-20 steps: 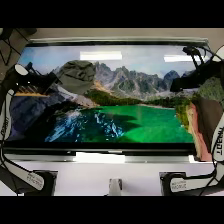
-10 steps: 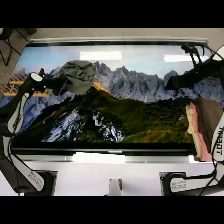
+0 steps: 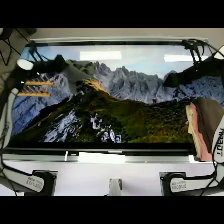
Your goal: Fold the shirts.
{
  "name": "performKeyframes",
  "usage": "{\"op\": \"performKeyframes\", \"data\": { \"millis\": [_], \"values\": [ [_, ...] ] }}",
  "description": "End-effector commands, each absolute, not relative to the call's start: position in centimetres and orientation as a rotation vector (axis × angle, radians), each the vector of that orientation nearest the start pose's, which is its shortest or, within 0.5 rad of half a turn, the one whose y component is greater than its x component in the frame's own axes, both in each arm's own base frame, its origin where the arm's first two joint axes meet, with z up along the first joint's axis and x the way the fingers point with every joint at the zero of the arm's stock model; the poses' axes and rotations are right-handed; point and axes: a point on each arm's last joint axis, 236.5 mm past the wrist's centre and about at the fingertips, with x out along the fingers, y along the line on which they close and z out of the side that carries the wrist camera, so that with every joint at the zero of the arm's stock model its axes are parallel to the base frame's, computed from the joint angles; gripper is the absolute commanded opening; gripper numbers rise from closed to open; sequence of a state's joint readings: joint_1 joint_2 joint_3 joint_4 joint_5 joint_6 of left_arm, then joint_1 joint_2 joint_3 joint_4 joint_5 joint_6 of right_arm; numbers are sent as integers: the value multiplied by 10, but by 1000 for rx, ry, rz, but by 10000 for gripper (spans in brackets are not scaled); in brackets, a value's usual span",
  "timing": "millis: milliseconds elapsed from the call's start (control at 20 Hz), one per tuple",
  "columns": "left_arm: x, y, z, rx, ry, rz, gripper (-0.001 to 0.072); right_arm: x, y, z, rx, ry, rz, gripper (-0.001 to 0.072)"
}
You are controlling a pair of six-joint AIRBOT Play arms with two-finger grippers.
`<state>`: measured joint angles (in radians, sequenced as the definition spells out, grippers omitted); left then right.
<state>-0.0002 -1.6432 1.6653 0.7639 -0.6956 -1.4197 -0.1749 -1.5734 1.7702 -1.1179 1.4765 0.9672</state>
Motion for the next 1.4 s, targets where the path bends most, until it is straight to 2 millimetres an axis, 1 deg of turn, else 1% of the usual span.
{"op": "performKeyframes", "data": {
  "millis": [0,50,100,150,200,250,300,350,400,450,500,550,600,650,700,750,800,850,900,950,1000,1050,1100,1150,1200,1250,1300,1350],
  "values": [
    [498,-168,328,-315,270,-577,37,470,11,155,-221,926,490,633],
    [462,-188,365,-272,203,-635,36,468,4,186,-265,847,434,633],
    [426,-208,392,-230,150,-691,37,462,-3,222,-306,757,368,633],
    [395,-230,407,-197,120,-751,36,451,-11,257,-334,677,300,633],
    [371,-252,410,-194,121,-812,36,435,-18,294,-362,593,227,633],
    [352,-279,402,-211,157,-876,36,418,-26,326,-383,519,161,633],
    [341,-304,386,-227,209,-925,36,398,-31,355,-394,452,99,633],
    [335,-332,361,-234,266,-966,36,378,-32,376,-404,403,69,633],
    [333,-358,333,-238,320,-992,36,362,-30,389,-408,375,58,633],
    [335,-385,294,-253,396,-1002,36,347,-27,394,-412,371,60,633],
    [336,-409,252,-264,489,-1004,36,335,-24,392,-413,393,69,632],
    [335,-432,202,-284,623,-997,36,326,-22,382,-412,441,85,632],
    [331,-447,159,-335,770,-972,42,320,-21,368,-409,504,103,632],
    [324,-457,122,-372,912,-954,265,315,-20,350,-401,577,127,632],
    [317,-457,100,-377,1020,-948,708,312,-18,332,-393,647,153,633],
    [314,-445,87,-358,1117,-941,708,310,-15,312,-388,721,192,642],
    [314,-421,81,-304,1187,-938,707,309,-9,289,-377,802,250,679],
    [318,-381,76,-201,1260,-916,707,310,-2,264,-360,878,312,679],
    [323,-333,69,-107,1333,-849,707,311,4,242,-331,938,361,679],
    [327,-274,64,-24,1405,-742,707,313,11,216,-292,997,407,679],
    [328,-218,61,17,1464,-623,707,314,15,190,-261,1049,436,679],
    [323,-177,60,0,1506,-539,707,313,16,161,-234,1107,454,677],
    [313,-148,59,-57,1533,-481,708,310,17,135,-220,1154,472,675],
    [299,-122,51,-115,1556,-420,707,303,18,107,-205,1206,492,674],
    [282,-104,38,-165,1585,-371,707,297,20,83,-180,1251,505,673],
    [261,-90,22,-213,1618,-326,707,291,23,63,-154,1282,513,672],
    [242,-82,7,-246,1651,-298,707,285,26,44,-128,1306,520,672],
    [223,-79,-8,-269,1681,-278,707,281,28,29,-106,1324,522,671]
  ]
}}
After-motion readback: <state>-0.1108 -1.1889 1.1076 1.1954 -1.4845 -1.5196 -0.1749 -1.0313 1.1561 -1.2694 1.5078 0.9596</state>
